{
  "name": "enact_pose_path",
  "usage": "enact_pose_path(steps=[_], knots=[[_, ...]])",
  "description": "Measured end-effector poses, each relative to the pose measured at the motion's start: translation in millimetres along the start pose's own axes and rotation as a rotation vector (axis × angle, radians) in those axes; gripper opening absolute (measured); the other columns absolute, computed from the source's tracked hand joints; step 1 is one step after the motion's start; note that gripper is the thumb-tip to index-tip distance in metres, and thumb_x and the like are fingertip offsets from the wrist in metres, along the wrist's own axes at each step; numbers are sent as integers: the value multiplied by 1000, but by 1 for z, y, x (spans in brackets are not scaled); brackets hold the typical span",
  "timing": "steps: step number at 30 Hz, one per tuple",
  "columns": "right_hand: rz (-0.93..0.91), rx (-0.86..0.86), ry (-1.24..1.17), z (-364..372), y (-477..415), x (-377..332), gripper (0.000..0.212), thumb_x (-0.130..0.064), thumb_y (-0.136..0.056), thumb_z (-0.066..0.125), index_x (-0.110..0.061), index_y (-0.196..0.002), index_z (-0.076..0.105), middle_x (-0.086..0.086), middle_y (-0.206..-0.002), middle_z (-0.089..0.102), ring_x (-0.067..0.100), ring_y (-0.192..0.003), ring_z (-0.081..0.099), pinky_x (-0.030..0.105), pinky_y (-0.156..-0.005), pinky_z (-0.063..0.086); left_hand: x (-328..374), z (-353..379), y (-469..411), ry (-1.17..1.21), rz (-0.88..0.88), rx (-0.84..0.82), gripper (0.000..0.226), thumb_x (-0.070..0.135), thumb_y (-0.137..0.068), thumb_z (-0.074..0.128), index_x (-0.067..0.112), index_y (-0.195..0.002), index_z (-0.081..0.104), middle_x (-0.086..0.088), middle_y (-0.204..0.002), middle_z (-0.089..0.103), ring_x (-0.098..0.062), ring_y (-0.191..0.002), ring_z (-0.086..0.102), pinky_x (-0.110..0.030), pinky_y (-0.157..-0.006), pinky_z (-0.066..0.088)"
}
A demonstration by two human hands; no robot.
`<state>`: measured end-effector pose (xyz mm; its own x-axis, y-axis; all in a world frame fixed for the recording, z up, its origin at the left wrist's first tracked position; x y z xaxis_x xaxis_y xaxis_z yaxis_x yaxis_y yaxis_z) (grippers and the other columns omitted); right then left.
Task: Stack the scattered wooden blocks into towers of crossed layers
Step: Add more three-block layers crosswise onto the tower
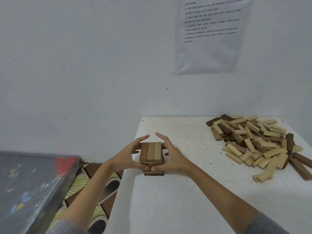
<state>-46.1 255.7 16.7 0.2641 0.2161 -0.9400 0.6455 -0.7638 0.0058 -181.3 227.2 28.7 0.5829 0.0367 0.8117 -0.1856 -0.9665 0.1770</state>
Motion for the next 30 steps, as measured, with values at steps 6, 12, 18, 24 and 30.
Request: enact_pose_path(steps=[6,12,18,24,30], knots=[[14,20,-8,0,2,6,115,-19,-67,88,-43,-149,12,-11,-123,50,-9,-117,43,-2,-79,35,-2,1,0,8,-9,2,103,18,-67,89,42,-146,28,10,-133,53,-5,-125,49,-35,-113,36],[14,36,6,0,1,7,111,-22,-66,88,-42,-149,17,-11,-125,50,-10,-117,43,4,-83,35,0,0,-1,-4,-10,7,99,15,-68,88,39,-145,32,11,-135,51,-3,-124,50,-34,-112,37],[6,45,0,-1,2,8,112,-25,-65,89,-43,-148,17,-12,-127,51,-11,-119,42,5,-85,36,1,0,0,-10,5,9,95,16,-68,88,36,-144,35,13,-136,51,-2,-125,49,-35,-111,38],[7,57,-22,-1,3,8,114,-24,-65,90,-43,-149,15,-15,-126,50,-11,-118,42,4,-82,38,-1,0,0,-15,-7,8,101,20,-66,90,41,-145,31,13,-136,51,-3,-126,48,-35,-111,38],[8,67,-22,-1,2,9,111,-24,-65,90,-45,-147,19,-11,-130,50,-6,-119,44,7,-82,40,0,0,2,-17,5,28,96,22,-66,89,39,-144,35,13,-135,52,-3,-125,49,-38,-110,38]])
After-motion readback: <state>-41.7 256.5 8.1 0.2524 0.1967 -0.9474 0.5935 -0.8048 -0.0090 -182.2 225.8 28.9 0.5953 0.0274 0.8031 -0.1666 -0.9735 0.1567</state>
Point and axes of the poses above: each hand's wrist, its own y-axis away from the middle knuckle, its own z-axis out of the palm, x = y × z, the point moved 10 cm from there along -y, towards the middle knuckle
